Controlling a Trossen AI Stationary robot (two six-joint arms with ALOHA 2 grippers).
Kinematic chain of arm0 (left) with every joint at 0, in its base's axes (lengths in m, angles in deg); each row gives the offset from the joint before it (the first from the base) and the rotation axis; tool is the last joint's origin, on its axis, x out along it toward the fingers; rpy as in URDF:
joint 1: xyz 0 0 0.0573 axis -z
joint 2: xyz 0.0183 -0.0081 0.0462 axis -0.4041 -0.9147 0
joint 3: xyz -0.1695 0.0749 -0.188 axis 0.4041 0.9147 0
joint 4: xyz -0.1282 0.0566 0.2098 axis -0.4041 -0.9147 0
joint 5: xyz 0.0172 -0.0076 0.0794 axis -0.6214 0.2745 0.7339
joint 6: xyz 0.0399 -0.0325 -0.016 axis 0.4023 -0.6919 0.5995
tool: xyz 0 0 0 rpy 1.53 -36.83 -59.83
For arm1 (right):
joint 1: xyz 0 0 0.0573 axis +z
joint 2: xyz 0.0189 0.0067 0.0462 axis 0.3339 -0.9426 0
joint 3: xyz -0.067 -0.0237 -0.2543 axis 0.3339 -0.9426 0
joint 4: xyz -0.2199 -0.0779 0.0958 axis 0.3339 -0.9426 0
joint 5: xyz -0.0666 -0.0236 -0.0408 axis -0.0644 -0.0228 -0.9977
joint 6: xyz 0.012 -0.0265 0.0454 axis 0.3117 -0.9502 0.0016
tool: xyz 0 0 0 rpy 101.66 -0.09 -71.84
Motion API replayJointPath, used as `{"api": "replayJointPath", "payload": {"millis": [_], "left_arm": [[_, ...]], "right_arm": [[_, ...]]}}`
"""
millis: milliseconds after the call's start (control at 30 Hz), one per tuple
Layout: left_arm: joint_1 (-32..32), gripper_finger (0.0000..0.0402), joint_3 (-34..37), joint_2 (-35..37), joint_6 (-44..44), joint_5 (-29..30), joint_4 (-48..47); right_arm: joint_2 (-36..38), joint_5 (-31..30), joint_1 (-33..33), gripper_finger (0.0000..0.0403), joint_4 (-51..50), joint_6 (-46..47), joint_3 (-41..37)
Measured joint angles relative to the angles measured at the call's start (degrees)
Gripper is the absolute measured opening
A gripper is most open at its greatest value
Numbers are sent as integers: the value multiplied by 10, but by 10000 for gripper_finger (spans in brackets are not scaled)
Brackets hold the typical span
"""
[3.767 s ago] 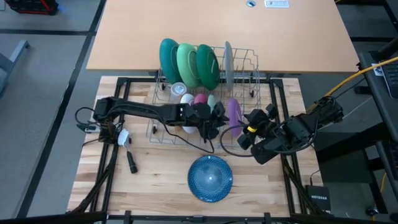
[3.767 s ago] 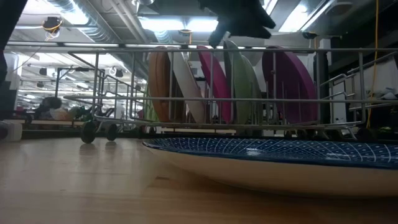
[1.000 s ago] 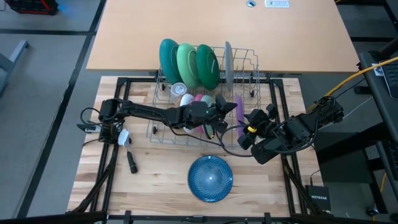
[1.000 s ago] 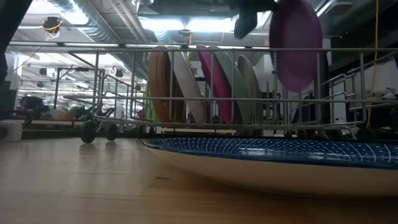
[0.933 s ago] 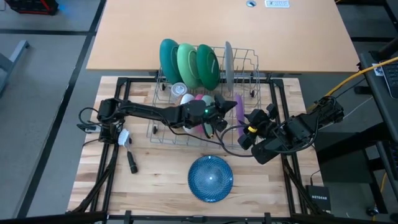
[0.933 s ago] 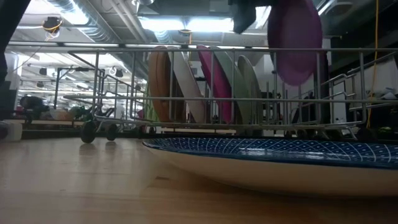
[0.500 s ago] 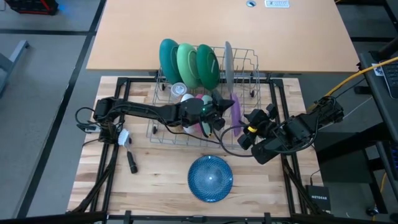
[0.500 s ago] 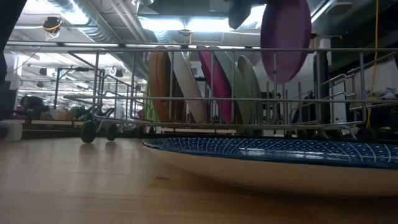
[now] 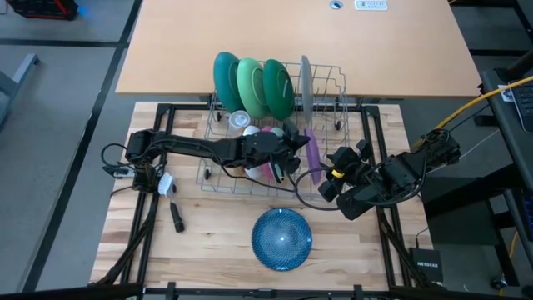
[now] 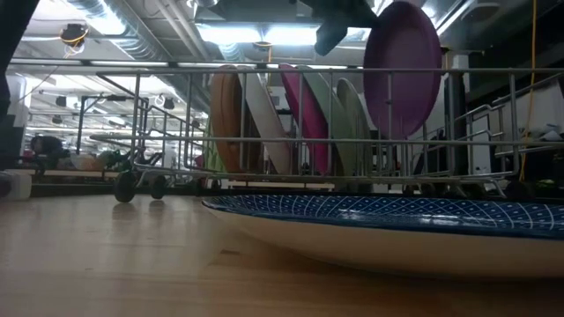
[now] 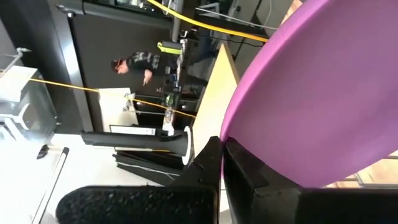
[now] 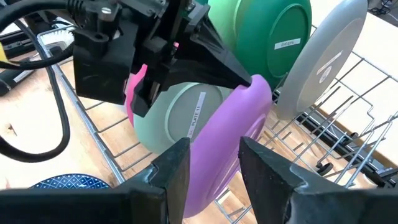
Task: Sort dishes
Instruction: Adjust the plates in the dish rack
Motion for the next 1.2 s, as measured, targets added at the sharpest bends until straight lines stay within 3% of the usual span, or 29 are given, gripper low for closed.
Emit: {"api": "replayJointPath", "payload": {"millis": [467, 1200], "left_arm": [[6, 0, 0, 3, 76, -8, 53], [3, 0, 0, 31, 14, -13, 4]], "right_arm": [[0, 0, 0, 144, 0, 0, 0], [0, 6, 0, 144, 0, 0, 0]]}}
